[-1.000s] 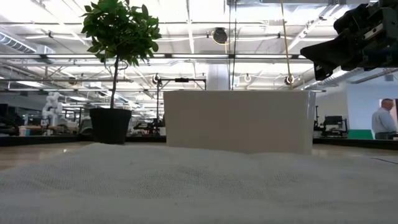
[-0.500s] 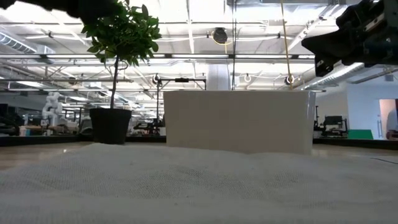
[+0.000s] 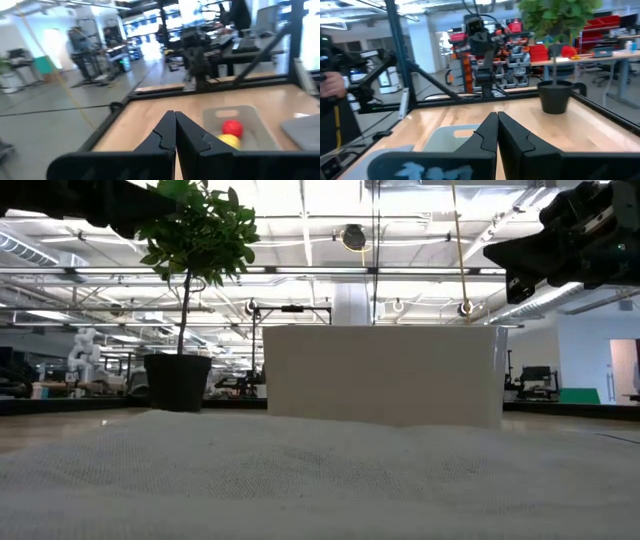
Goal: Pick and placing Produce into tupperware
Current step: Return to Home Position
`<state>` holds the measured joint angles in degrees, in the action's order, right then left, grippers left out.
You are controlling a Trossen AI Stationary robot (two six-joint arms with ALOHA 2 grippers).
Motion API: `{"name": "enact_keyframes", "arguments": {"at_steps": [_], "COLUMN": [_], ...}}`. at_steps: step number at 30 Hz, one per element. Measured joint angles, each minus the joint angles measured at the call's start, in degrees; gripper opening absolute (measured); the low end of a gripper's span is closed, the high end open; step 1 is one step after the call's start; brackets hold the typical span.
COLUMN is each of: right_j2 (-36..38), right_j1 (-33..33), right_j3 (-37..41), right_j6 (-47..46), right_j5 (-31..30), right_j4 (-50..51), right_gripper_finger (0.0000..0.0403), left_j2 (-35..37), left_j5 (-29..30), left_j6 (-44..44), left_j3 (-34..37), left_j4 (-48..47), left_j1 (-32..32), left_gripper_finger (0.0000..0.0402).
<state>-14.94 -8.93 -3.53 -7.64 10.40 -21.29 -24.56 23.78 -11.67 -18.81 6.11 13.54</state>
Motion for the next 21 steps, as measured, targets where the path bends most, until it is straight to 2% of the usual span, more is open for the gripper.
{"name": "enact_keyframes", "arguments": {"at_steps": [8,16,21], "right_j2": [0.0,0.1,0.0], "right_j1": [0.0,0.0,0.0], "right_j3": [0.0,0.0,0.0], "right_j6": [-2.5,-1.7,-1.1], "right_j5": [0.2,0.4,0.4], "right_j4": [-1.4,-0.7,-0.7], "right_gripper_finger": [0.0,0.0,0.0], "left_j2": [0.0,-0.1,0.0], "left_j5": [-2.0,-3.2,-4.0], "left_j6": [3.0,1.6,0.7], "left_j3": [0.0,0.0,1.3], "left_j4": [-4.0,-8.0,-5.3], "left_j1": [0.4,4.3,3.5], "left_gripper_finger": [0.0,0.0,0.0]}}
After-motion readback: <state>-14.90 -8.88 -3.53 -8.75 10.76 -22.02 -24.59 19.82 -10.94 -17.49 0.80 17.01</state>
